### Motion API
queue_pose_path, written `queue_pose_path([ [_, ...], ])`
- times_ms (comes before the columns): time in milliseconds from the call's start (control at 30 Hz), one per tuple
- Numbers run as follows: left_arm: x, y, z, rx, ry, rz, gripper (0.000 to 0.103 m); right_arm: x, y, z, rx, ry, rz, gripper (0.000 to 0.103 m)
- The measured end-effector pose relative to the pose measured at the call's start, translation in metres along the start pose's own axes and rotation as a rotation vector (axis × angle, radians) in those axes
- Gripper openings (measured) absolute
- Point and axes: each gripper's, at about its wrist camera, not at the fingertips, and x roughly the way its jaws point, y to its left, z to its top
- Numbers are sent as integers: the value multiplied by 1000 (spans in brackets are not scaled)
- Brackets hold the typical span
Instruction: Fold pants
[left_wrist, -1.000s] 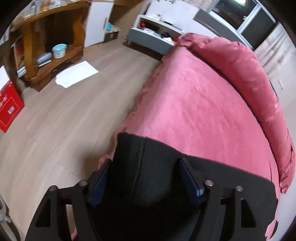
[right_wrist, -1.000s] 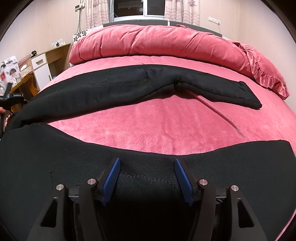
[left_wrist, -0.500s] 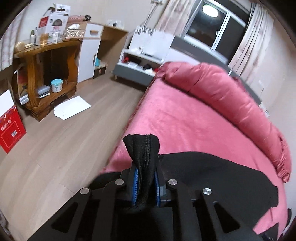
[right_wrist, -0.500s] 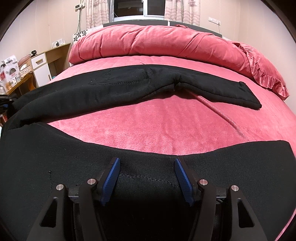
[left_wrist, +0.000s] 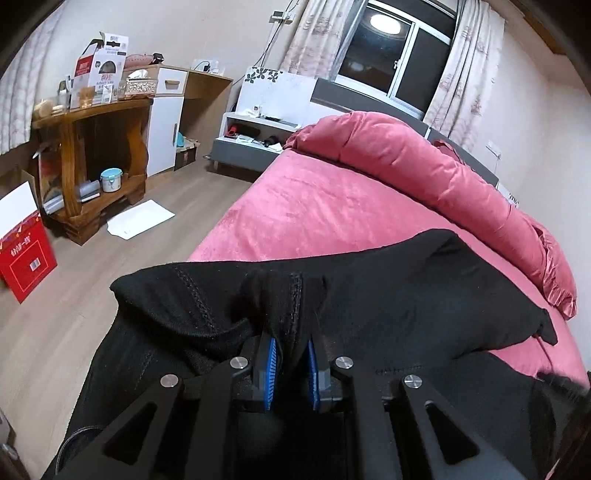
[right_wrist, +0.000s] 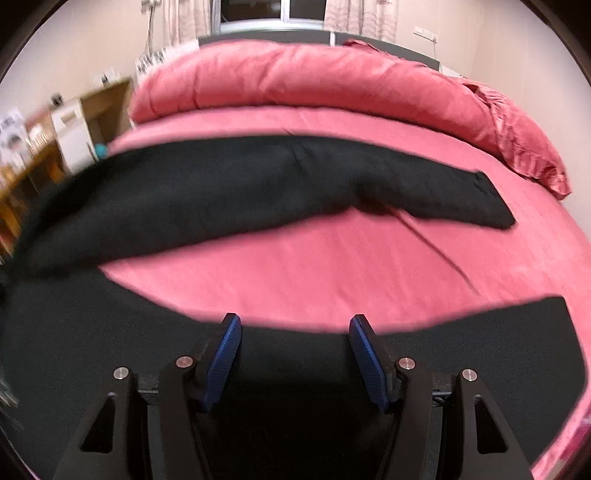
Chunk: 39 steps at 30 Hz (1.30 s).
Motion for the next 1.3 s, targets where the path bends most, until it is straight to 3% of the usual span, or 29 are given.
queue_pose_path([
  [67,4,0,-1,-3,21,-5,14,1,20,28,14,15,103,63],
  [167,6,3,-2,-16,24,-17,14,28,58,74,35,139,276,63],
  [267,5,4,-3,-17,19,-18,14,49,86,111,104,187,370,63],
  [433,5,3,-3,-14,17,-13,14,78,129,165,125,218,409,63],
  [567,5,5,-4,-18,17,-18,14,106,146,188,274,274,431,63],
  [733,7,3,-5,-15,18,-15,14,137,161,186,360,338,370,60],
  [767,8,3,-5,-18,20,-16,14,139,161,183,358,338,368,52],
  [800,9,4,-6,-21,22,-17,14,139,159,179,353,334,374,25],
  [833,10,5,-6,-24,26,-20,14,141,157,175,340,338,398,12],
  [1033,13,11,-5,-59,36,-50,14,110,134,150,333,281,487,10],
  [1167,5,24,4,-134,42,-100,14,69,123,134,258,199,524,10],
  [1300,-28,38,15,-223,-29,-136,14,35,119,115,200,137,531,10],
])
